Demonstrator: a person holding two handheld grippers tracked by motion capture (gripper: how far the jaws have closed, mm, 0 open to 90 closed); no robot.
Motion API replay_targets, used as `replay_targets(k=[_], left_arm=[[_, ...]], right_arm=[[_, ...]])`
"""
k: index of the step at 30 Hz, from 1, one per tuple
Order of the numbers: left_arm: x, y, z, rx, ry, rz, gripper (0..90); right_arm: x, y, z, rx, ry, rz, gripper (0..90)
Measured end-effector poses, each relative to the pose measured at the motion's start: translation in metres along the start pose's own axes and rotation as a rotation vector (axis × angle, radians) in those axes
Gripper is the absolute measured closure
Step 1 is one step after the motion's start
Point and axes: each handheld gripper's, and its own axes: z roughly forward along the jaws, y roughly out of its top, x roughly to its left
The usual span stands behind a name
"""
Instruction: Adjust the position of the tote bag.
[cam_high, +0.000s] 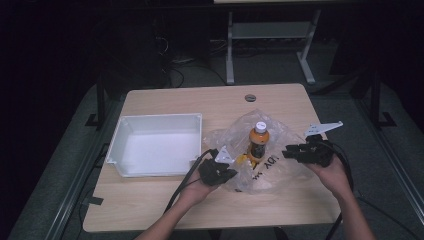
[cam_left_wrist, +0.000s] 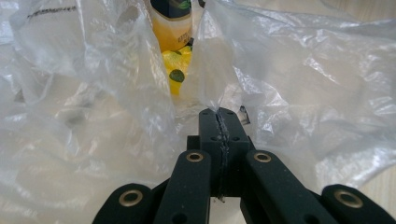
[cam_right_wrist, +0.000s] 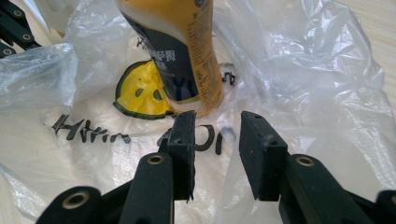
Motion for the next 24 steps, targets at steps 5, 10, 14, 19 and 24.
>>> replay_targets(k=[5,10,14,19,24], left_arm=[[-0.002,-0.007,-0.005,-0.015,0.001,-0.004,90.0],[-0.004,-0.015,-0.011,-0.022,-0.002,0.006,90.0],[-0.005,-0.023,-0.016,-0.031,-0.006,-0.003,90.0],[-0.004,-0.029,-0.018,-0.028,-0.019,-0.012,90.0],[-0.003,-0.026,-0.025,-0.053,-0.043,-0.018,86.9]], right_arm=[[0.002,-0.002,0.001,-0.002,0.002,-0.004,65.2],[0.003,-0.006,0.002,0.0,0.003,-0.001,65.2],[0.004,-0.009,0.002,-0.001,0.003,-0.002,65.2],[0.004,-0.012,0.004,-0.004,0.005,0.004,65.2],[0.004,-0.011,0.001,-0.016,-0.001,0.009,65.0]])
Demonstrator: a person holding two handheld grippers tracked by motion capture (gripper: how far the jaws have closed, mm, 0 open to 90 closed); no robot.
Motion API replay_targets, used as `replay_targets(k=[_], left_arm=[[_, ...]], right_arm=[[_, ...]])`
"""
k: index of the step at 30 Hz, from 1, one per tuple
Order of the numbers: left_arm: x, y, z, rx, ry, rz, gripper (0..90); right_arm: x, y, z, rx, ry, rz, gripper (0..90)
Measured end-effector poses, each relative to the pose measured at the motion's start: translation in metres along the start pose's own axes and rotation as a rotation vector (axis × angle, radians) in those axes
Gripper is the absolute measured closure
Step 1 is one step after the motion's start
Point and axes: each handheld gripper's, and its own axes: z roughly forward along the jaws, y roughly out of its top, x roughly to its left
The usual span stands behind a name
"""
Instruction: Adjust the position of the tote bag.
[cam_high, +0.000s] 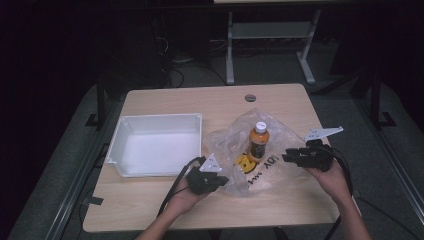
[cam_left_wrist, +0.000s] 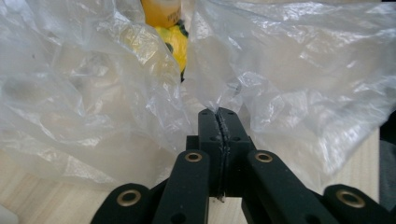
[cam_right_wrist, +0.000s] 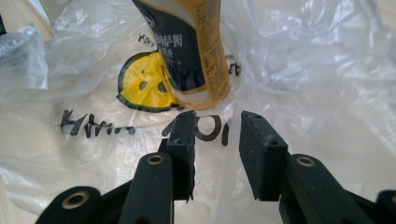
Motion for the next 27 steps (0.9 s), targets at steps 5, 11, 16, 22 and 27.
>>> replay_targets(k=[5,11,16,22,27], left_arm=[[0.003,0.005,-0.01,-0.01,-0.014,-0.002,80.2],[0.006,0.013,-0.023,-0.024,-0.034,0.002,77.4],[0.008,0.021,-0.032,-0.029,-0.034,0.01,76.2],[0.013,0.033,-0.037,-0.023,-0.036,0.021,73.7],[0.02,0.045,-0.036,-0.02,-0.045,0.012,71.0]], right_arm=[[-0.001,0.0,-0.004,-0.018,-0.002,0.003,65.0],[-0.001,0.0,-0.007,-0.037,-0.005,0.009,64.9],[0.001,0.0,-0.011,-0.045,-0.008,0.011,64.7],[0.002,-0.003,-0.014,-0.061,-0.018,0.005,63.2],[0.003,-0.005,-0.018,-0.074,-0.023,-0.004,60.2]])
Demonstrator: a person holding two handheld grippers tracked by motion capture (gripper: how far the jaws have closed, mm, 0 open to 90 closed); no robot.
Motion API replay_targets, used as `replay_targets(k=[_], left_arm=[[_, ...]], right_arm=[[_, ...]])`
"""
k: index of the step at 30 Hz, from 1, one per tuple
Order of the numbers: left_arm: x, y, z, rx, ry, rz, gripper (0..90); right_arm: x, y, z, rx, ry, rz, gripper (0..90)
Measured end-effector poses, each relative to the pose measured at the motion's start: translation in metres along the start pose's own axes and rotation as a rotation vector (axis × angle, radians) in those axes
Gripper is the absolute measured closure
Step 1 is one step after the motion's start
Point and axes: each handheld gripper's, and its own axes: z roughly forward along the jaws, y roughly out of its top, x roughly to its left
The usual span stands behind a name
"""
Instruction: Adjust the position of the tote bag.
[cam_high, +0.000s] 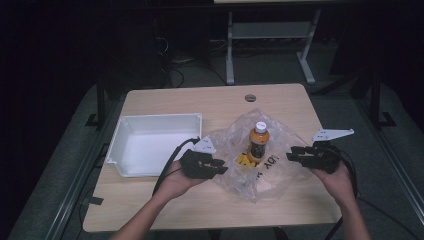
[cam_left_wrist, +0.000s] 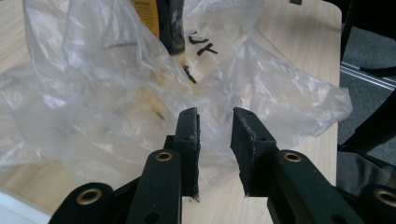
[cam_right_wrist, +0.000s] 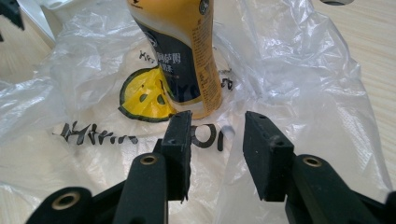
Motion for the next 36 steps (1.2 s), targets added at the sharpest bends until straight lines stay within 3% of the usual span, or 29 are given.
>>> replay_targets(k=[26,36], left_arm=[[0.021,0.051,0.01,0.031,0.008,0.064,61.6],[0.025,0.067,0.017,0.022,-0.009,0.056,57.6]], right_arm=[[0.003,-0.003,-0.006,-0.005,-0.009,-0.012,50.2],[0.002,-0.004,-0.007,-0.011,-0.008,-0.006,47.1]])
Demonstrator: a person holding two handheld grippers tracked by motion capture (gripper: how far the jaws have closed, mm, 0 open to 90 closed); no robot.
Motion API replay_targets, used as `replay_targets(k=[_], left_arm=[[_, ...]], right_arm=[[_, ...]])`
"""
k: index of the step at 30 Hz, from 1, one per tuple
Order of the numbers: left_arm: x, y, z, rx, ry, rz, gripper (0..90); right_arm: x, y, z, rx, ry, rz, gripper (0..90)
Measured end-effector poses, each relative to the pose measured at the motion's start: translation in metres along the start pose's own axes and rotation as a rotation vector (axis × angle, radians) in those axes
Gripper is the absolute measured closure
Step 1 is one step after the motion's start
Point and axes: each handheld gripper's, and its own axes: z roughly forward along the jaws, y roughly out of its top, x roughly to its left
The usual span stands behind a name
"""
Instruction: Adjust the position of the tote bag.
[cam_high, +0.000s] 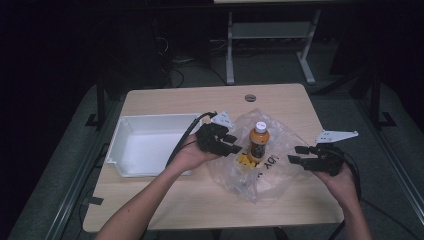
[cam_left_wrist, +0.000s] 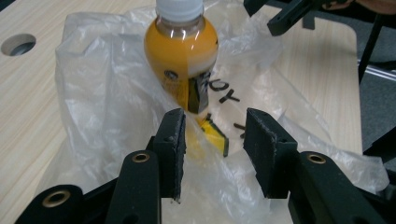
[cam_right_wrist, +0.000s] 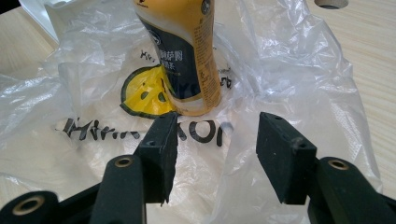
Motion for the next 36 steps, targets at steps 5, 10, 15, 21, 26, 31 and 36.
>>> replay_targets(k=[5,10,15,21,26,31,36], left_arm=[[0.004,0.007,0.002,0.006,0.002,0.018,55.2],[0.007,0.015,0.005,0.003,0.0,0.015,54.3],[0.013,0.021,0.007,-0.01,-0.006,0.014,53.0],[0.016,0.03,0.011,-0.015,-0.018,0.016,52.1],[0.016,0.037,0.015,-0.003,-0.026,0.028,49.7],[0.018,0.042,0.019,0.011,-0.022,0.04,48.2],[0.022,0.048,0.023,0.018,-0.035,0.048,45.9]], right_arm=[[-0.001,0.0,-0.001,-0.002,-0.002,-0.003,45.5],[-0.001,0.001,-0.002,-0.006,0.0,-0.003,44.3],[-0.001,0.001,-0.002,-0.011,-0.001,-0.003,43.4],[-0.002,0.0,-0.003,-0.013,-0.003,-0.001,43.0],[-0.002,0.0,-0.004,-0.014,-0.005,-0.005,42.6],[-0.003,0.0,-0.004,-0.015,-0.006,-0.001,41.4],[-0.003,0.001,-0.004,-0.012,-0.007,-0.005,39.1]])
